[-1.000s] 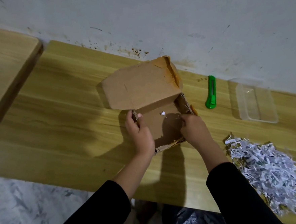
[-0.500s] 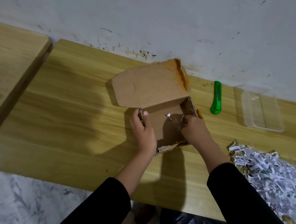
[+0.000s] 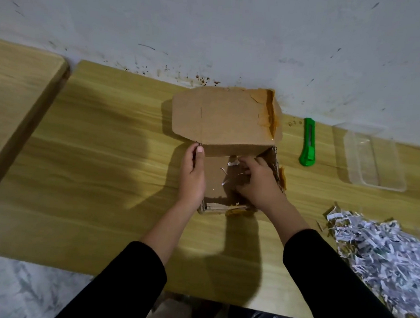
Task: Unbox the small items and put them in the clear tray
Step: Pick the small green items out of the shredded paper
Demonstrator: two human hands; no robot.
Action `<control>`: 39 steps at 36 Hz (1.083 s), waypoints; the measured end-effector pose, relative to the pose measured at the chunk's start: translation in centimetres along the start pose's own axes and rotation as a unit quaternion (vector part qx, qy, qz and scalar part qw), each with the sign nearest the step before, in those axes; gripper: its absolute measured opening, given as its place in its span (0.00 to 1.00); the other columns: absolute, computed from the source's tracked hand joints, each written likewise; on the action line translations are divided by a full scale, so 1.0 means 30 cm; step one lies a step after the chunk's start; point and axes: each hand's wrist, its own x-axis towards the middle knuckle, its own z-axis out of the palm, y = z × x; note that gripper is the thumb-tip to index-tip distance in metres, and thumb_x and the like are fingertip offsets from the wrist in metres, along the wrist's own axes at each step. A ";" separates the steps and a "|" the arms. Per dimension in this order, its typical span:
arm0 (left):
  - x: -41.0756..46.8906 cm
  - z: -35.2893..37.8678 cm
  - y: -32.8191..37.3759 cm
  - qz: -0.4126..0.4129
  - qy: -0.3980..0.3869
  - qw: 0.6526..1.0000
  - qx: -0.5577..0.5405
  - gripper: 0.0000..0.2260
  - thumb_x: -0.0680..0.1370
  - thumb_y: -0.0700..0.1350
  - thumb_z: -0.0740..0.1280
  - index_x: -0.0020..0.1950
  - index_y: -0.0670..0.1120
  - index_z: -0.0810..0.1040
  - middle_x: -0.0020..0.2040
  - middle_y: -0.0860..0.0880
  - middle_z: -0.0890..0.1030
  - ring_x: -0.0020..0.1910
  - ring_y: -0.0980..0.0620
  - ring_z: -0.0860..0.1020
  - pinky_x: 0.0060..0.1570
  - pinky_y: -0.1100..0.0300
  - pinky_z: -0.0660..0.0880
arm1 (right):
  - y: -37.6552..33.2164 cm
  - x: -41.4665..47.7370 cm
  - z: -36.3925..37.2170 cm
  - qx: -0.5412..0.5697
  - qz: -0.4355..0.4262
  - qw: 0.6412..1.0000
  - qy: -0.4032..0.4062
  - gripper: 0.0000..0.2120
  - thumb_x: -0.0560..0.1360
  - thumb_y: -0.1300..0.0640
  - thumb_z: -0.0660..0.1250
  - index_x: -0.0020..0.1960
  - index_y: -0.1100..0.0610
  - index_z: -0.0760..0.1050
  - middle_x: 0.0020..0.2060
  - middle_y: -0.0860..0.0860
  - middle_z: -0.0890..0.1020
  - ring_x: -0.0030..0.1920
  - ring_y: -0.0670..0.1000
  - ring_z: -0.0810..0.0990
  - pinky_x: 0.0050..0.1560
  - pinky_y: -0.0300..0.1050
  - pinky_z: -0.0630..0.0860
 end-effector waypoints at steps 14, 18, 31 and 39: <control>0.022 -0.017 0.003 -0.012 -0.029 0.999 0.021 0.17 0.81 0.52 0.55 0.68 0.48 0.68 0.65 0.49 0.73 0.64 0.52 0.70 0.65 0.57 0.67 | -0.076 0.053 0.072 -0.065 -0.098 0.992 0.042 0.14 0.74 0.64 0.65 0.59 0.59 0.78 0.59 0.55 0.76 0.58 0.55 0.75 0.61 0.40 0.68; 0.022 -0.023 0.003 -0.009 -0.033 0.999 0.027 0.18 0.81 0.52 0.55 0.68 0.47 0.68 0.66 0.49 0.73 0.65 0.52 0.70 0.65 0.56 0.67 | -0.086 0.059 0.071 -0.068 -0.106 0.991 0.037 0.11 0.74 0.64 0.65 0.55 0.60 0.79 0.57 0.55 0.78 0.57 0.56 0.76 0.60 0.43 0.70; -0.015 -0.029 0.065 0.179 0.080 0.958 0.208 0.10 0.78 0.43 0.65 0.58 0.42 0.78 0.50 0.51 0.77 0.48 0.53 0.78 0.47 0.73 0.73 | -0.025 -0.050 -0.030 0.097 -0.091 0.988 0.082 0.05 0.70 0.65 0.71 0.39 0.56 0.82 0.43 0.53 0.81 0.45 0.50 0.79 0.52 0.43 0.76; -0.124 0.136 0.174 0.307 0.008 0.923 0.233 0.05 0.76 0.38 0.64 0.51 0.42 0.78 0.48 0.51 0.72 0.46 0.55 0.73 0.46 0.69 0.68 | 0.264 -0.283 -0.277 0.165 -0.024 0.954 0.250 0.07 0.72 0.66 0.69 0.40 0.56 0.78 0.40 0.53 0.80 0.37 0.48 0.79 0.39 0.25 0.72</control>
